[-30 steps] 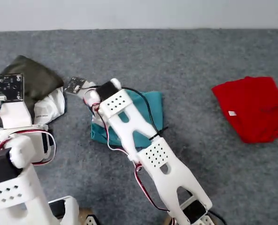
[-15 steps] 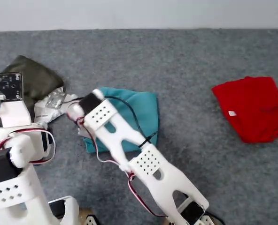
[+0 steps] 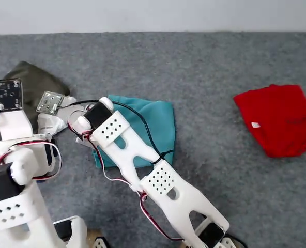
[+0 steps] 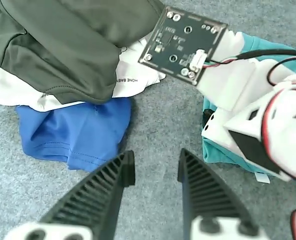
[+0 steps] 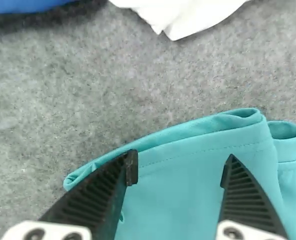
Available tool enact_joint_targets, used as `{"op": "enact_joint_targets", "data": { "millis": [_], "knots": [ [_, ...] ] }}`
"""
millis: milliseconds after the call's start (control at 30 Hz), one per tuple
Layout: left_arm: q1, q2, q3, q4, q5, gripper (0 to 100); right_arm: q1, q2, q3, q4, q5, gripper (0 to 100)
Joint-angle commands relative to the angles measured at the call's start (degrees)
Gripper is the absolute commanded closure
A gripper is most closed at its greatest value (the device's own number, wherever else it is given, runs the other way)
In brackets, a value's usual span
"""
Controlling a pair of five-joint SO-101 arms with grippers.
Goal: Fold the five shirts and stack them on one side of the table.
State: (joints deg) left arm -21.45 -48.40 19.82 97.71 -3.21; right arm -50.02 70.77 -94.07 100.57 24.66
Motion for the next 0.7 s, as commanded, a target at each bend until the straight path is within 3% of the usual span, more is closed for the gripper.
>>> {"op": "enact_joint_targets", "data": {
  "millis": [0, 333, 667],
  "knots": [
    [-0.44, -0.62, -0.31, -1.05, 0.62, 85, 4.35, -5.49, -2.11, 0.48, -0.70, 72.1],
    [-0.18, -0.62, -0.04, -0.79, 0.70, 85, 8.84, 6.02, -2.20, -15.52, -0.70, 72.1],
    [-0.18, -0.62, 0.04, -0.70, 0.70, 85, 16.13, 11.47, -2.37, -24.92, -0.62, 72.1]
  ]
}}
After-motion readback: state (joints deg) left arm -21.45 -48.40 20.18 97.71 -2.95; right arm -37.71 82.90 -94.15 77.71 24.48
